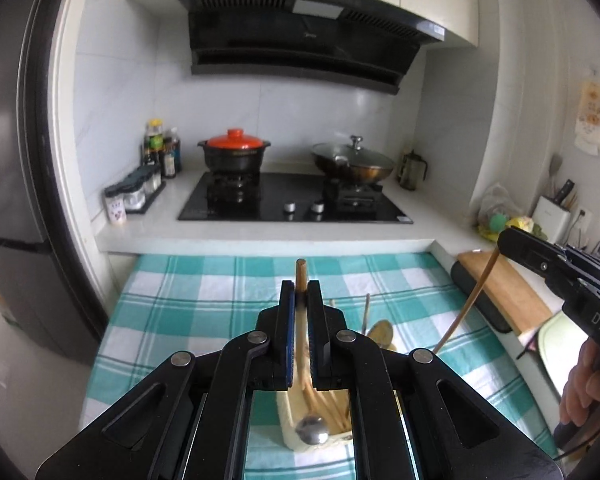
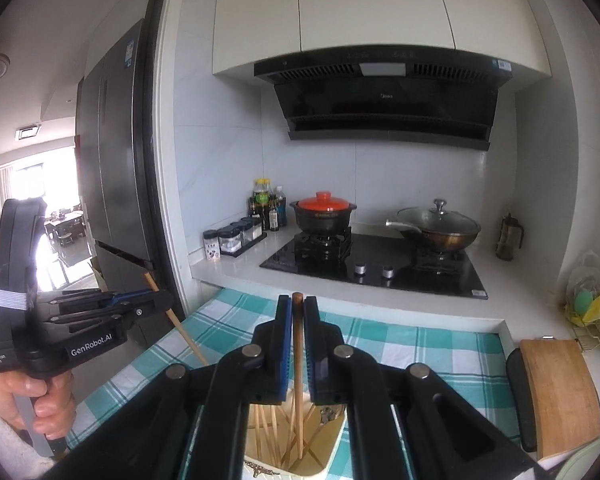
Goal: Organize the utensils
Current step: 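Lift both chopsticks upright and lower them into the cream holder, then open both tools and withdraw them from the cream holder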
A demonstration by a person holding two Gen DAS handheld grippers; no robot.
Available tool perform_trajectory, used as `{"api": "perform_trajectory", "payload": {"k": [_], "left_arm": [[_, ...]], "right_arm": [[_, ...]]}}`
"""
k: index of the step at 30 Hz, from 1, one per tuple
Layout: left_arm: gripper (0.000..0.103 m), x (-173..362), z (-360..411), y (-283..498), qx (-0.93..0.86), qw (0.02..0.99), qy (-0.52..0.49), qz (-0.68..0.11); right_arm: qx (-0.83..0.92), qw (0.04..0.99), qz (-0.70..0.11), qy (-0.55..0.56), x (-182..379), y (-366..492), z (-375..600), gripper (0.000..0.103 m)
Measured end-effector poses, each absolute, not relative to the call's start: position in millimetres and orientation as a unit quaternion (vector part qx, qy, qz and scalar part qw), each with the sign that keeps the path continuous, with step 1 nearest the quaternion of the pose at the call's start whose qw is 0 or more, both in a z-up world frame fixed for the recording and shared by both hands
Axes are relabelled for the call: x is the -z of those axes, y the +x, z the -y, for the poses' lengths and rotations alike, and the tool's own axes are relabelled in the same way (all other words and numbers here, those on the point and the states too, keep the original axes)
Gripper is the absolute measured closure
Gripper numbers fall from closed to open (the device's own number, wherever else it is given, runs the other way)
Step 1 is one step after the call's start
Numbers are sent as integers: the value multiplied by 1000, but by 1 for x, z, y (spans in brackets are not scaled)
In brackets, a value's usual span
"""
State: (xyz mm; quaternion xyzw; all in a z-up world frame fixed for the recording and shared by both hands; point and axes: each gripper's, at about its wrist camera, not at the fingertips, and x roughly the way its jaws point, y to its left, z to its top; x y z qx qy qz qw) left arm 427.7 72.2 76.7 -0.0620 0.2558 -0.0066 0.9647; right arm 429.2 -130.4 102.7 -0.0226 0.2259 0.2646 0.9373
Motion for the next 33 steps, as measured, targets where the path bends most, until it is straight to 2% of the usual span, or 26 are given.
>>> {"api": "perform_trajectory", "payload": {"k": [6,10,12,13,14,15,16,18,20,21,23,27,31,33], "left_arm": [[99,-23,-82,465,0,942,-80,-325],[96,-5,-82,482,-10,935,-78,-347],[83,-6,-85,479,-11,935,-84,-345],[64,-9,-87,474,-11,936,-87,-340],[43,-13,-88,468,-11,939,-87,-333],[37,-20,-88,459,-10,943,-84,-323],[32,-27,-88,449,-8,947,-77,-311],[24,-43,-86,426,0,955,-61,-291],[5,-56,-81,395,8,962,-53,-268],[1,-62,-79,378,11,965,-52,-255],[1,-67,-75,343,14,970,-54,-236],[1,-60,-61,274,2,974,-66,-218],[0,-38,-44,223,-20,971,-65,-229],[0,-27,-38,209,-32,965,-59,-253]], "right_arm": [[-261,905,-337,-9,-29,481,115,97],[-260,893,-369,-3,-3,502,107,95],[-262,895,-361,-7,-7,502,105,88],[-264,898,-353,-7,-13,499,105,73],[-263,902,-341,-3,-22,495,106,52],[-261,908,-327,2,-33,488,109,44],[-260,914,-310,4,-45,478,112,39],[-264,922,-282,-3,-71,455,116,39],[-264,929,-257,-11,-93,426,122,34],[-261,933,-246,-14,-102,411,125,32],[-255,940,-226,-20,-115,376,133,19],[-229,951,-206,-22,-115,304,146,16],[-205,956,-207,-17,-87,239,156,3],[-188,959,-211,-21,-71,214,159,0]]}}
